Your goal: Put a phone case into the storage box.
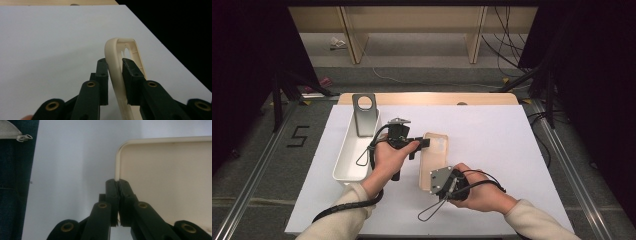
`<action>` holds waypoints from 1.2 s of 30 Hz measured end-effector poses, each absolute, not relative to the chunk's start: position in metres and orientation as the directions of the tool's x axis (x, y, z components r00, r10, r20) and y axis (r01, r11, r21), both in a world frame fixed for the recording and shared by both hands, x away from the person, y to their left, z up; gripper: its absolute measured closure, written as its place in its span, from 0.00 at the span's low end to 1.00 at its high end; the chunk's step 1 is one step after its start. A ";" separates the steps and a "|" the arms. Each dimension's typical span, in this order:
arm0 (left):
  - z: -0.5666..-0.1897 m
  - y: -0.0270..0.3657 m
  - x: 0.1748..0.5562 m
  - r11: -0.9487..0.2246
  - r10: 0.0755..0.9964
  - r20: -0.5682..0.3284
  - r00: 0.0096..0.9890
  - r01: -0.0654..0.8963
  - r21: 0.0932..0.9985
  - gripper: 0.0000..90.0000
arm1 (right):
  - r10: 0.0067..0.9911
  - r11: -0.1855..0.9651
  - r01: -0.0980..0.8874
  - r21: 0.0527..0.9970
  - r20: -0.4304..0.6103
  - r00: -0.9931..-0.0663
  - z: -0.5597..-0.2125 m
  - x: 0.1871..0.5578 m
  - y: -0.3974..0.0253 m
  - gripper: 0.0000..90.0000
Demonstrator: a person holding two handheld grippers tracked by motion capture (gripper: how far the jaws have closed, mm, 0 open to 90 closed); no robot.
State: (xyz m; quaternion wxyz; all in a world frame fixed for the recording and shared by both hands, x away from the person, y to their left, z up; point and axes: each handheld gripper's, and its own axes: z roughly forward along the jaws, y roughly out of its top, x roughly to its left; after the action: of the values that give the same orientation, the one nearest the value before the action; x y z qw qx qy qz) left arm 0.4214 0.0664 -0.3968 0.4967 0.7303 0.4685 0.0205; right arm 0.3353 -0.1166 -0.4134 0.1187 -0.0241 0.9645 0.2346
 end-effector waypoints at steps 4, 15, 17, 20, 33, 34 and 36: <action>-0.390 0.062 0.417 -0.060 0.691 -0.442 0.572 0.654 0.754 0.89 | 0.023 0.896 -0.082 0.437 -0.228 -0.973 -0.416 0.338 -0.117 0.98; -0.385 0.059 0.412 -0.066 0.678 -0.423 0.601 0.623 0.780 0.91 | 0.040 0.903 -0.070 0.424 -0.244 -0.969 -0.420 0.342 -0.118 0.97; -0.384 0.059 0.410 -0.066 0.674 -0.415 0.611 0.609 0.790 0.91 | 0.043 0.902 -0.072 0.425 -0.255 -0.966 -0.421 0.344 -0.119 0.97; -0.380 0.058 0.408 -0.112 0.696 -0.337 0.634 0.559 0.821 0.91 | 0.073 0.897 -0.049 0.440 -0.257 -0.964 -0.424 0.345 -0.119 0.86; -0.370 0.088 0.407 -0.094 0.749 -0.243 0.616 0.463 0.882 0.91 | 0.304 0.771 0.107 0.627 -0.214 -0.928 -0.415 0.361 -0.143 0.38; -0.369 0.091 0.407 -0.091 0.752 -0.241 0.614 0.459 0.884 0.91 | 0.319 0.761 0.121 0.638 -0.205 -0.925 -0.415 0.362 -0.146 0.35; -0.368 0.096 0.407 -0.086 0.755 -0.237 0.611 0.450 0.889 0.91 | 0.340 0.741 0.131 0.659 -0.199 -0.919 -0.415 0.365 -0.151 0.32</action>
State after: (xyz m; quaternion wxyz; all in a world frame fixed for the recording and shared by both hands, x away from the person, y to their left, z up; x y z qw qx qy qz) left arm 0.4070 0.0962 -0.3677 0.5322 0.7227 0.4170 0.1433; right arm 0.3647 -0.1506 -0.4154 0.1552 0.1282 0.9200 0.3363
